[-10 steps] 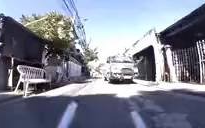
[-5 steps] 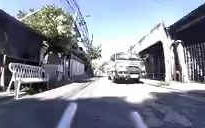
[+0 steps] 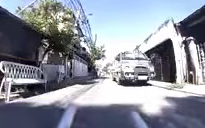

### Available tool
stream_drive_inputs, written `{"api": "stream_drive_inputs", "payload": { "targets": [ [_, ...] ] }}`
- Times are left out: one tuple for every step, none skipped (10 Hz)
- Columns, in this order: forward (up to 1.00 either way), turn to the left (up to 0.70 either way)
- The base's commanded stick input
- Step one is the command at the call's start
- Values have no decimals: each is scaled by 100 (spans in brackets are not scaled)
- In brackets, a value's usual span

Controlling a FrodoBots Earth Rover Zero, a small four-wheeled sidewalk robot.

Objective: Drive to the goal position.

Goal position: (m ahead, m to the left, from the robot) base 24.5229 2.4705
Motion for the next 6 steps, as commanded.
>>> {"api": "stream_drive_inputs", "payload": {
  "targets": [
    [100, -34],
    [100, -22],
    [100, 4],
    [100, 2],
    [100, 15],
    [100, 20]
  ]
}}
